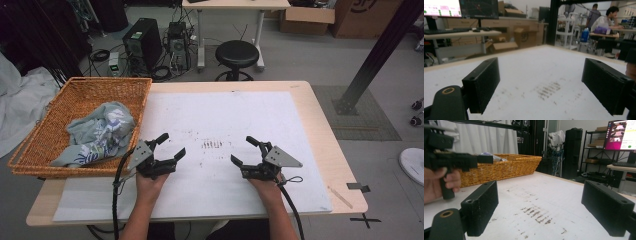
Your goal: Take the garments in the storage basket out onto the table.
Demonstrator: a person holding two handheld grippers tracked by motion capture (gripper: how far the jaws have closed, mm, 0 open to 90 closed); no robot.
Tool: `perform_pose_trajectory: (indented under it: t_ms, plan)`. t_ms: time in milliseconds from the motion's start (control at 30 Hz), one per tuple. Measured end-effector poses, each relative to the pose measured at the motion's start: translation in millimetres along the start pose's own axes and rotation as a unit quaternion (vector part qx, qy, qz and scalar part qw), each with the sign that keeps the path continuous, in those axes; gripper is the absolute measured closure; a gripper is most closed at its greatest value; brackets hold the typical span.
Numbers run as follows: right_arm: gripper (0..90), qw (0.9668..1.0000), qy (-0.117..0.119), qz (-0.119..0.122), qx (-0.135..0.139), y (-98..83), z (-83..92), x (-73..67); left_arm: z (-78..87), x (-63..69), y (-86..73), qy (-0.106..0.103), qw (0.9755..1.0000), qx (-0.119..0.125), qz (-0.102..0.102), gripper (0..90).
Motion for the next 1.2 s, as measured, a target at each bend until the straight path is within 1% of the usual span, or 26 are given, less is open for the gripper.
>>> perform_pose_trajectory:
  t_ms: [33,67,100,133,167,200,233,267,333,400,433,467,500,533,667,767,800,833,867,1000,1033,1067,1100,1133,1167,1200]
  plan:
    - [13.5,1.0000,0.000,0.000,0.000,0.0,0.0,0.1,3.9,2.4,15.0,-0.003,1.0000,0.005,0.000,15.6]
    - [13.5,1.0000,0.001,-0.001,0.000,0.0,-0.1,0.1,3.9,2.4,15.0,-0.003,1.0000,0.005,0.000,15.5]
    - [13.5,1.0000,0.000,-0.001,0.000,0.0,-0.1,0.1,9.1,4.8,32.9,-0.007,0.9999,0.011,-0.006,15.6]
    - [13.5,1.0000,0.000,-0.001,0.000,0.0,-0.1,0.1,9.1,4.8,32.9,-0.007,0.9999,0.011,-0.006,15.6]
    - [13.6,1.0000,0.000,-0.001,0.000,0.0,-0.1,0.1,11.2,5.1,38.7,-0.008,0.9998,0.015,-0.007,15.6]
    - [13.5,1.0000,0.001,-0.001,0.000,0.0,-0.1,0.2,14.0,4.9,46.2,-0.011,0.9998,0.017,-0.009,15.5]
    - [13.5,1.0000,0.001,-0.001,0.001,0.0,-0.1,0.2,20.2,2.9,60.2,-0.010,0.9996,0.023,-0.015,15.5]
    - [13.5,1.0000,0.001,-0.001,0.001,0.0,-0.1,0.2,24.5,0.9,67.9,-0.010,0.9994,0.027,-0.018,15.4]
    - [13.5,1.0000,0.001,-0.001,0.000,0.0,-0.1,0.2,27.0,-0.5,72.1,-0.009,0.9994,0.028,-0.019,15.4]
    - [13.5,1.0000,0.001,-0.001,0.000,0.0,-0.1,0.2,36.6,-7.8,86.1,-0.010,0.9996,0.023,-0.014,15.4]
    - [13.5,1.0000,0.001,-0.001,0.000,0.0,-0.1,0.2,36.6,-7.8,86.1,-0.010,0.9996,0.023,-0.014,15.5]
    - [13.5,1.0000,0.001,-0.001,0.001,0.0,-0.1,0.2,39.7,-10.7,90.2,-0.008,0.9997,0.020,-0.012,15.5]
    - [13.5,1.0000,0.001,-0.001,0.001,0.0,-0.2,0.2,46.6,-16.8,97.2,0.001,0.9997,0.020,-0.016,15.5]
    - [13.5,1.0000,0.001,-0.001,0.001,0.0,-0.2,0.2,46.6,-16.8,97.2,0.001,0.9997,0.020,-0.016,15.5]
    - [13.5,1.0000,0.001,-0.001,0.001,0.1,-0.2,0.4,60.1,-30.3,107.2,0.017,0.9996,0.015,-0.019,15.4]
    - [13.5,1.0000,0.001,-0.002,0.000,0.0,-0.2,0.3,72.3,-45.6,112.3,0.033,0.9992,0.000,-0.021,15.3]
    - [13.5,1.0000,0.001,-0.002,0.000,0.0,-0.2,0.3,72.3,-45.6,112.3,0.033,0.9992,0.000,-0.021,15.3]
    - [13.5,1.0000,0.001,-0.002,0.000,0.0,-0.2,0.3,78.8,-54.2,114.5,0.042,0.9989,-0.009,-0.018,15.3]
    - [13.5,1.0000,0.001,-0.003,0.000,0.0,-0.2,0.4,78.8,-54.2,114.5,0.042,0.9989,-0.009,-0.018,15.3]
    - [13.5,1.0000,0.001,-0.003,0.000,0.0,-0.2,0.4,90.5,-67.5,118.6,0.058,0.9982,-0.014,-0.011,15.3]
    - [13.5,1.0000,0.001,-0.003,0.000,0.0,-0.2,0.4,97.0,-75.0,120.5,0.067,0.9975,-0.020,-0.009,15.3]
    - [13.5,1.0000,0.001,-0.003,0.000,0.0,-0.2,0.4,97.0,-75.0,120.5,0.067,0.9975,-0.020,-0.009,15.3]
    - [13.5,1.0000,0.001,-0.002,0.000,0.0,-0.2,0.5,103.4,-82.1,122.0,0.075,0.9968,-0.027,-0.007,15.3]
    - [13.5,1.0000,0.001,-0.002,0.000,0.0,-0.2,0.5,103.4,-82.1,122.0,0.075,0.9968,-0.027,-0.007,15.3]
    - [13.5,1.0000,0.001,-0.003,0.001,0.1,-0.3,0.4,109.7,-88.5,123.6,0.083,0.9960,-0.033,-0.007,15.3]
    - [13.5,1.0000,0.001,-0.003,0.001,0.1,-0.3,0.4,109.7,-88.5,123.6,0.083,0.9960,-0.033,-0.007,15.3]
Point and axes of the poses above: each handheld gripper's, and its own axes: z roughly backward along the jaws, y roughly out of its top, x roughly to its right, the point moved 5 cm from there along -z, roughly forward along the jaws, and after that the axes turned 7 degrees about -x, right-handed, at the moved point
